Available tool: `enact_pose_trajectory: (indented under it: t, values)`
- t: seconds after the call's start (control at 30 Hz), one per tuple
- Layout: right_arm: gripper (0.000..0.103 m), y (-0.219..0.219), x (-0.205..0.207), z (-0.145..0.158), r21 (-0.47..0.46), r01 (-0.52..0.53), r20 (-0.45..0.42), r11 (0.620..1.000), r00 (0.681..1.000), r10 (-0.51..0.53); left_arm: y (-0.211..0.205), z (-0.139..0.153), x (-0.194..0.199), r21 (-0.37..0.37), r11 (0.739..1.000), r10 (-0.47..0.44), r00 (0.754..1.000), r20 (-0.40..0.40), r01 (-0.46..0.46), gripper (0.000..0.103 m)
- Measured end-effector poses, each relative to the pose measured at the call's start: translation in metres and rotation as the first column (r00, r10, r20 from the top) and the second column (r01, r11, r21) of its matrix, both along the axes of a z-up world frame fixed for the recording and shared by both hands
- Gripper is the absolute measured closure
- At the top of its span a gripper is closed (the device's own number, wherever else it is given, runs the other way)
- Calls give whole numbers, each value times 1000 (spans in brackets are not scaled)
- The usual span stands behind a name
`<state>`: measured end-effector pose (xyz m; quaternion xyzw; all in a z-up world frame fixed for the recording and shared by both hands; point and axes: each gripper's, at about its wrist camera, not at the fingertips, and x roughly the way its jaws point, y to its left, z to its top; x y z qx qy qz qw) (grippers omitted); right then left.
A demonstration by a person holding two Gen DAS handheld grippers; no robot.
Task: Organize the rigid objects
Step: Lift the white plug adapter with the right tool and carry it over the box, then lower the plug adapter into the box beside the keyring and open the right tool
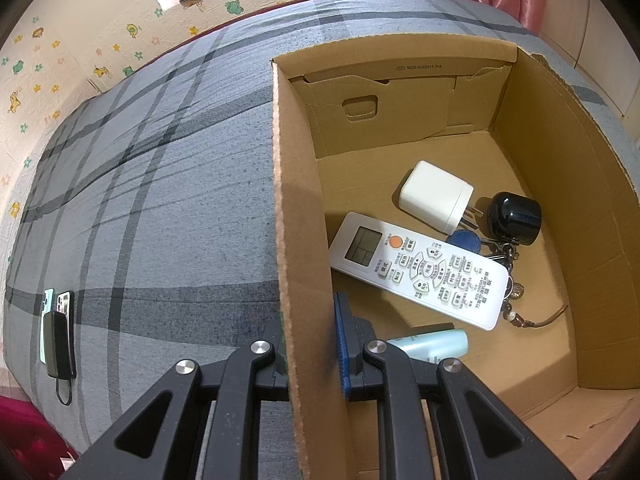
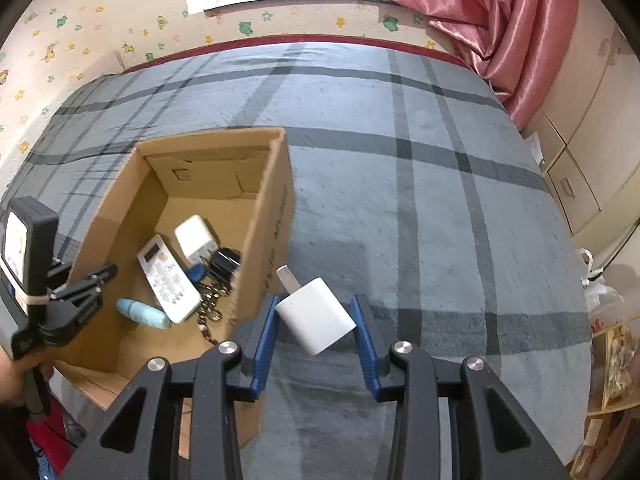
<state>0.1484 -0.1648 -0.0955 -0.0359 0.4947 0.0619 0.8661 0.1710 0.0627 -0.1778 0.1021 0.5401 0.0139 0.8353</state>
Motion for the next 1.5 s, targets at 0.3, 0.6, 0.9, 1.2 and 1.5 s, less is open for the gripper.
enact_pose_trajectory:
  t: [0.3,0.6,0.9,1.2,1.5]
  values:
    - [64,32,10,10,15,-54,17,998,998,54,1,0,0,-1,1000,1,1000,-2,-1,87]
    - [64,69,22,7,30,-116,13,993,993,116,3,0,0,-16,1000,1,1000,-2,-1,87]
    - [64,96,36,-14,42,-146,-28,988,989,147,4,0,0,-23,1000,1,1000,-3,-1,87]
    - [64,114,49,-43,39,-160,-87,986,983,163,5,1,0,-27,1000,1,1000,-3,-1,87]
    - [64,121,57,-69,29,-157,-143,987,977,160,5,0,1,-25,1000,1,1000,-2,-1,87]
